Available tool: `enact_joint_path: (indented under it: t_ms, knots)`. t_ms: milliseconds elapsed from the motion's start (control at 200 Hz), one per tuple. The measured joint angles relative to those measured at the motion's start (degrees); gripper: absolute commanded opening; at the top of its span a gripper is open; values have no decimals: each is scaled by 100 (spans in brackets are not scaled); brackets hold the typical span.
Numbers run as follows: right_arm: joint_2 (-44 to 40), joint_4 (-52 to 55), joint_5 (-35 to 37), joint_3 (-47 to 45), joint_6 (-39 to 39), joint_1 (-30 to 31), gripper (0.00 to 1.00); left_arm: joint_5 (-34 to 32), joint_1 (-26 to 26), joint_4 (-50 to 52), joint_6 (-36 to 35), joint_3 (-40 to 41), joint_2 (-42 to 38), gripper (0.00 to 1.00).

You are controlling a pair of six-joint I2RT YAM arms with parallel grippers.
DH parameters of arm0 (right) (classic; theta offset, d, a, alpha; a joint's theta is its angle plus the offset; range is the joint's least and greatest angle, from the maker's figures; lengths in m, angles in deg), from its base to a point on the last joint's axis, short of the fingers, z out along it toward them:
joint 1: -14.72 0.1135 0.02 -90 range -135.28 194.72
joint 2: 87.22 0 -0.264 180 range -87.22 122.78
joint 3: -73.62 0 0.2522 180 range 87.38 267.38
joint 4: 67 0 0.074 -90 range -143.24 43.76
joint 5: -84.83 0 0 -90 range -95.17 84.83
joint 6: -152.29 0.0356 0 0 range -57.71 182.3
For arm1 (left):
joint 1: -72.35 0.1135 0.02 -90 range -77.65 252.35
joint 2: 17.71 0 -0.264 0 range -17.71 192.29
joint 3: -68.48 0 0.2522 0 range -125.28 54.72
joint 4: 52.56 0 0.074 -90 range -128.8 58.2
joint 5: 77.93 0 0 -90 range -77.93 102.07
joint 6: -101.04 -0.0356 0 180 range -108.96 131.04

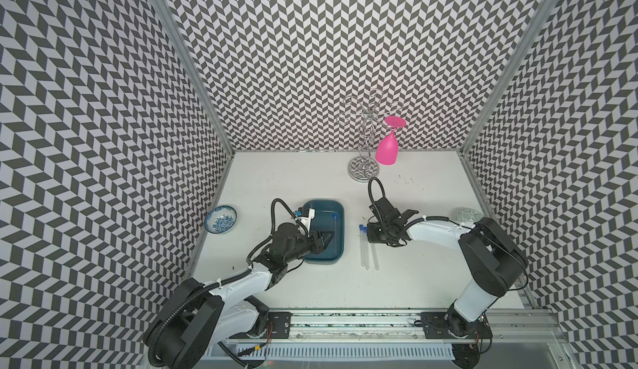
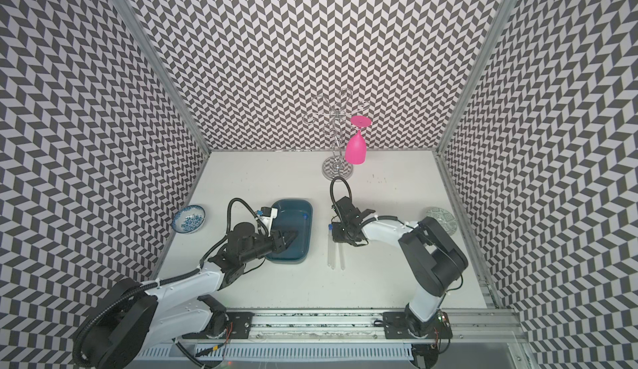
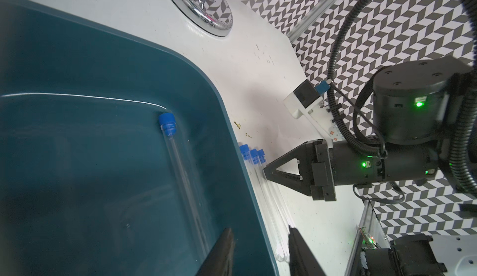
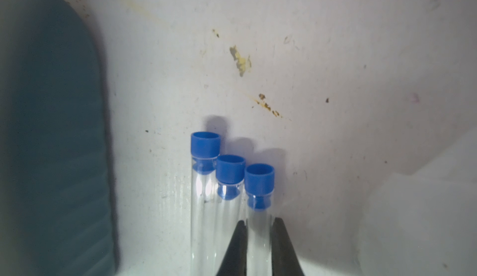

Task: Wipe the exteriors of test tubes
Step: Pick up the test tube at the center of the board.

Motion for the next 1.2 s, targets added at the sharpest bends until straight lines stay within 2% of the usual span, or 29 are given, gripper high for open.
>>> enact_joint_path:
  t_ms: [240, 446, 681, 851, 1022, 1197]
  knots:
    - [-175, -26, -179, -142, 2, -26, 10, 125, -33, 175, -17, -129, 81, 39]
    - [-935, -271, -741, -179, 28, -258, 10, 297, -376, 251, -63, -566, 114, 45]
    - [-1679, -1010, -1484, -107, 227, -542, 10, 826, -835, -437, 120, -826, 584, 52]
    - [-2006, -1421, -1849, -107, 459, -599, 10, 1088, -986, -1185, 551, -879, 1152, 51]
    - [-2352, -1668, -2039, -107, 636, -654, 10, 1093, -1121, -1475, 780, -1106, 1416, 51]
    - [-2618, -1978, -2146, -234, 802, -654, 10, 1082, -1248, -1679, 890, -1296, 1550, 45]
